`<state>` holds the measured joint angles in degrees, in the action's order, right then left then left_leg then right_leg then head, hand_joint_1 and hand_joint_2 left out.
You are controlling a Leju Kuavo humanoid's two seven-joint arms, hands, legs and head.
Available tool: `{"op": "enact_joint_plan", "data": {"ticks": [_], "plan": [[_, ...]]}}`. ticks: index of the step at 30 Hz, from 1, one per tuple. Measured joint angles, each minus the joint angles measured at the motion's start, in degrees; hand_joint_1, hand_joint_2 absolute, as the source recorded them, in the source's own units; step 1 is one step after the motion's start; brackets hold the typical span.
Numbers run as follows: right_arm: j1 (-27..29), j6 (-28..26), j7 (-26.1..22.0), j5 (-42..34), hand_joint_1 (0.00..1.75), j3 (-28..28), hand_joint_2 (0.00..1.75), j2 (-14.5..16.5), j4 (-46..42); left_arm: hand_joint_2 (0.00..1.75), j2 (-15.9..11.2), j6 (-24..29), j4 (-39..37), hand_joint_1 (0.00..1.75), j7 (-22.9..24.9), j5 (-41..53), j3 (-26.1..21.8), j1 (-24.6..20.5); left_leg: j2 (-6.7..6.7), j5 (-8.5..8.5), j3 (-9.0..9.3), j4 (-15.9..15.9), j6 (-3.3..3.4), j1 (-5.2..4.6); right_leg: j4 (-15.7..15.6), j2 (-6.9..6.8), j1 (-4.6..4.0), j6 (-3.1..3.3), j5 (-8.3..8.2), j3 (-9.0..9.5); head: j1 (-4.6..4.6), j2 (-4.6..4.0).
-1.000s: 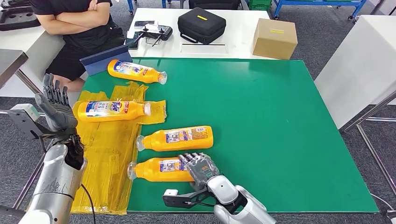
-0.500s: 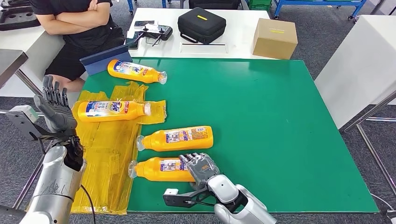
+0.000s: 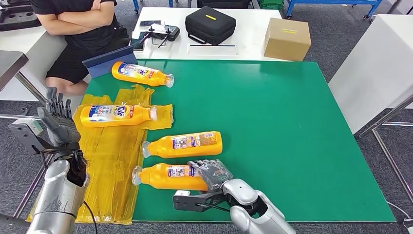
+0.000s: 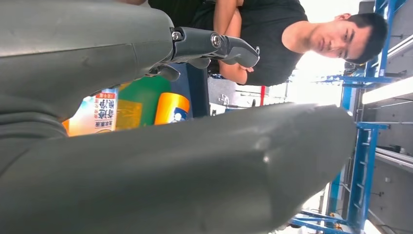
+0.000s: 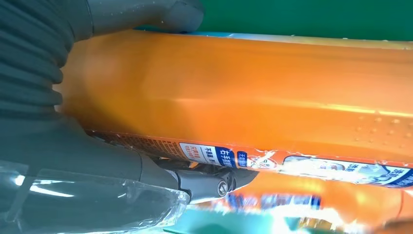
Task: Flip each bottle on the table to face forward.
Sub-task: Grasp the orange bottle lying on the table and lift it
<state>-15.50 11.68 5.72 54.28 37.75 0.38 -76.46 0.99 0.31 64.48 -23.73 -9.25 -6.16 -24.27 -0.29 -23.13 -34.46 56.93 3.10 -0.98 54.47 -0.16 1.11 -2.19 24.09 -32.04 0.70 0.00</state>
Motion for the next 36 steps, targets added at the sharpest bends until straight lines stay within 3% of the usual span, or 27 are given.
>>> {"op": "enact_joint_plan", "data": {"ticks": [4,9,13,23,36], "plan": [[-0.46,-0.06,-4.00,-6.43,1.75,-4.03,1.75,0.03,-4.04,0.00,0.71,-0.85,0.42,0.00,0.39,0.97,-0.05,0.70,0.00,0.01,-0.11,0.01,0.01,-0.01,0.01,0.00,0.00,-0.02,-0.02,-0.06,-0.01,0.00],[-5.38,1.02,-11.52,-16.49,1.75,-10.92,1.75,0.42,-7.62,0.00,2.75,-2.91,1.22,0.00,0.77,0.79,1.75,2.39,0.00,0.03,-0.14,0.02,0.03,-0.03,0.01,-0.01,0.01,-0.05,-0.04,-0.07,0.00,0.00],[-8.86,1.87,-14.47,-21.14,1.75,-13.08,1.75,0.48,-7.90,1.75,3.83,-2.96,4.39,0.00,1.47,-1.07,4.63,4.84,0.02,0.03,-0.17,0.03,0.04,-0.06,0.01,0.00,0.02,-0.10,-0.07,-0.08,0.01,0.00],[-15.33,-0.81,-14.73,-25.72,1.75,-13.49,1.75,3.21,-1.76,1.75,4.44,-0.86,13.78,0.00,2.57,-3.96,12.54,11.30,0.01,0.03,-0.22,0.01,0.03,-0.02,0.01,0.00,-0.01,-0.09,-0.06,-0.16,-0.01,0.00],[-23.25,-3.35,-13.53,-30.62,1.75,-11.62,1.75,9.15,15.28,1.75,4.64,-0.63,15.52,0.00,3.68,-8.83,21.21,10.36,-0.01,0.08,-0.27,0.03,0.05,-0.03,0.02,-0.02,0.00,-0.10,-0.07,-0.16,-0.01,0.00]]}}
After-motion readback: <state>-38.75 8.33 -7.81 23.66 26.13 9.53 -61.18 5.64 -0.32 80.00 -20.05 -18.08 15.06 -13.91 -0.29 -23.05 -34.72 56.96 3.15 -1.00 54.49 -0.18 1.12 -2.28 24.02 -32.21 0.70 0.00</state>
